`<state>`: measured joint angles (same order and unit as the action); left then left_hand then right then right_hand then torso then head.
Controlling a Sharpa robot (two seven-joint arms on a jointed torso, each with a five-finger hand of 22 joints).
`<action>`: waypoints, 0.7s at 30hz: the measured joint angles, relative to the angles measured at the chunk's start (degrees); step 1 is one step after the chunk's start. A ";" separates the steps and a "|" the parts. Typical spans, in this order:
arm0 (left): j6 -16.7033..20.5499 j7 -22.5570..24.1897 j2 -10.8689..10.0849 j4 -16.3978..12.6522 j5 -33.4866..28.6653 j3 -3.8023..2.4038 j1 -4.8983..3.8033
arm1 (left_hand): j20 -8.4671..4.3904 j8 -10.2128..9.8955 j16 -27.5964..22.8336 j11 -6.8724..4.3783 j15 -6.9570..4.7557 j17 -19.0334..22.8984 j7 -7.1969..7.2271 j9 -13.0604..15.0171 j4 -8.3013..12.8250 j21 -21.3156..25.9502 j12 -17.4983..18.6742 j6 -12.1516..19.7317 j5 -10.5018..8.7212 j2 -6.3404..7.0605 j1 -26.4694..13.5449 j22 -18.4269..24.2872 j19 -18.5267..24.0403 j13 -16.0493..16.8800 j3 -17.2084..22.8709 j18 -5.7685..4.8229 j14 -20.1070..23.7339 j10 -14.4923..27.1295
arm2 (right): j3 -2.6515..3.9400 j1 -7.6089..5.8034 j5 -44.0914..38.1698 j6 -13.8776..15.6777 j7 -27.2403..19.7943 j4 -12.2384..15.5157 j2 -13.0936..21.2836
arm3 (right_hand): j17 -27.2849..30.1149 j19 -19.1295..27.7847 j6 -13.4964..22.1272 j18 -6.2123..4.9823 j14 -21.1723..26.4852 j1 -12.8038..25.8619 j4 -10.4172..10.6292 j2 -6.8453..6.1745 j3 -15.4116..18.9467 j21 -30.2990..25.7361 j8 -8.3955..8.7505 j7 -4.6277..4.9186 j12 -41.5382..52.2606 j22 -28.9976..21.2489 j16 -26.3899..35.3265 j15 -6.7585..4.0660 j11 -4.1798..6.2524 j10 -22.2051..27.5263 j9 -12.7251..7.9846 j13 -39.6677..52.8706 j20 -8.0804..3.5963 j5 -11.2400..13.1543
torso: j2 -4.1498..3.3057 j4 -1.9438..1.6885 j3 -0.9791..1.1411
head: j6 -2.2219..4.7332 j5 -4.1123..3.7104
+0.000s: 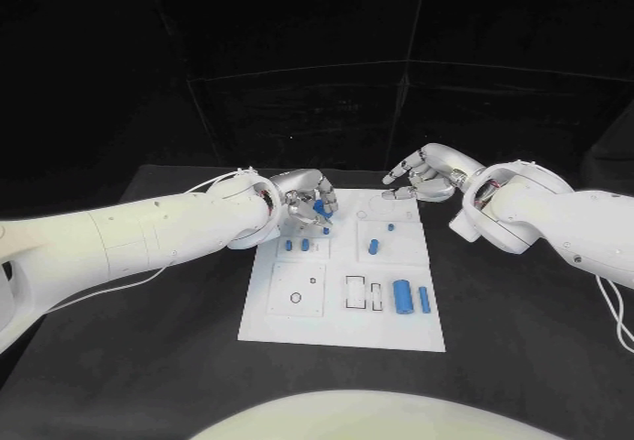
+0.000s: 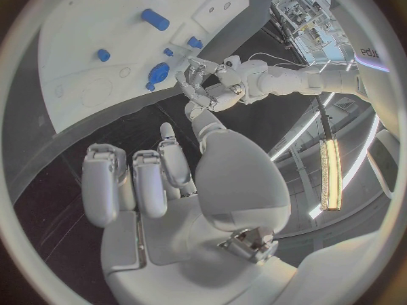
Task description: Assemble the parts on the task board
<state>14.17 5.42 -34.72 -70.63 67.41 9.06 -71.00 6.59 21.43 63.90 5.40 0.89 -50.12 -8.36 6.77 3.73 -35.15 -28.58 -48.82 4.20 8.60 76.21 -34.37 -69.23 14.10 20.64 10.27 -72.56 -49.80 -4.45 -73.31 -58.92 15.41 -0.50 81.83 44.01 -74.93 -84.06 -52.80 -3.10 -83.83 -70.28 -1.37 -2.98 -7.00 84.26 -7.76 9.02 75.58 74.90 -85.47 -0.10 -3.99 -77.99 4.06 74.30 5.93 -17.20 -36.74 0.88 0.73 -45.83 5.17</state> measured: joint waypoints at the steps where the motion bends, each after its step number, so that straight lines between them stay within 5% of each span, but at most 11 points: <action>1: -0.07 0.23 0.55 0.67 1.50 0.00 0.08 | -0.16 -0.59 3.81 -0.20 -0.18 -4.13 0.08 -0.54 0.07 -1.01 0.10 -0.72 0.00 0.00 0.00 -0.52 -1.55 -0.81 -0.07 0.00 -2.87 -0.44 | 0.00 0.00 0.01 -0.01 0.00 -0.01 -0.05 | 0.00 0.00 0.00 0.00 0.00 0.00 0.00 0.00 0.00 0.00 0.00 0.00 0.00 0.00 0.00 0.00 0.00 0.00 0.00 0.00 0.00 0.00 | -0.01 -0.01 0.00 | 0.02 -0.09; 5: -0.77 0.36 1.91 2.20 5.63 0.02 0.37 | -0.62 -2.06 11.49 -0.46 -0.60 -12.95 0.50 -1.82 0.31 -8.06 1.32 -2.47 0.00 0.00 0.00 -6.65 -6.23 -3.06 -0.31 0.00 -8.26 -1.57 | 0.00 0.00 0.03 -0.03 -0.02 -0.02 -0.13 | 0.00 0.00 0.00 0.00 0.00 0.00 0.00 0.00 0.00 0.00 0.00 0.00 0.00 0.00 0.00 0.00 0.00 0.00 0.00 0.00 0.00 0.00 | -0.01 -0.01 0.00 | 0.09 -0.19; 9: -1.90 0.19 3.02 3.40 8.85 0.03 0.62 | -1.02 -3.38 15.55 -0.73 -0.91 -18.15 0.71 -2.70 0.31 -16.57 2.69 -4.06 0.00 -0.21 -0.21 -14.89 -10.02 -5.18 -0.31 -1.45 -11.05 -2.57 | 0.00 0.00 0.04 -0.05 -0.02 -0.03 -0.21 | 0.01 0.00 0.00 0.00 0.00 0.00 0.00 0.00 0.00 0.00 0.00 0.00 0.00 0.00 0.00 0.00 0.00 0.00 0.00 0.00 0.00 0.00 | -0.01 -0.01 0.00 | 0.11 -0.35; 13: -3.08 -0.22 3.94 4.37 11.05 0.03 0.87 | -1.28 -4.13 16.63 -0.80 -1.08 -19.57 0.79 -2.85 0.47 -20.25 3.52 -5.20 0.00 -0.34 -0.34 -18.54 -11.41 -6.62 -0.47 -2.31 -11.19 -3.50 | 0.00 0.00 0.05 -0.06 -0.03 -0.03 -0.28 | 0.01 0.00 0.00 0.00 0.00 0.00 0.00 0.00 0.00 0.00 0.00 0.00 0.00 0.00 0.00 0.00 0.00 0.00 0.01 0.00 0.00 0.00 | -0.01 -0.02 -0.01 | 0.06 -0.42; 21: -5.11 -1.27 4.86 5.80 13.34 0.01 1.12 | -1.44 -4.82 17.05 -0.82 -1.08 -20.12 0.89 -2.84 0.48 -22.69 4.40 -6.50 0.00 -0.56 -0.56 -21.19 -12.17 -7.90 -0.45 -2.32 -11.19 -5.10 | 0.00 0.00 0.05 -0.08 -0.04 -0.03 -0.32 | 0.01 0.00 0.00 0.00 0.00 0.00 0.00 0.00 0.00 0.00 0.00 0.00 0.00 0.00 0.00 0.00 0.00 0.00 0.01 0.01 0.00 0.01 | 0.00 -0.12 0.00 | 0.02 -0.60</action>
<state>9.06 4.15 -29.86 -64.83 80.76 9.07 -69.89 5.15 16.60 80.95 4.58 -0.19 -70.24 -7.47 3.93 4.21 -57.84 -24.18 -55.31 4.20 8.03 75.65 -55.56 -81.40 6.20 20.19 7.95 -83.75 -54.91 -4.45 -73.31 -58.87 15.33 -0.55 81.79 43.69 -74.92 -84.06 -52.80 -3.10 -83.83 -70.28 -1.37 -2.98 -7.00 84.26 -7.76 9.02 75.58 74.90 -85.48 -0.10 -3.99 -77.99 4.07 74.31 5.92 -17.19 -36.74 0.76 0.73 -45.81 4.58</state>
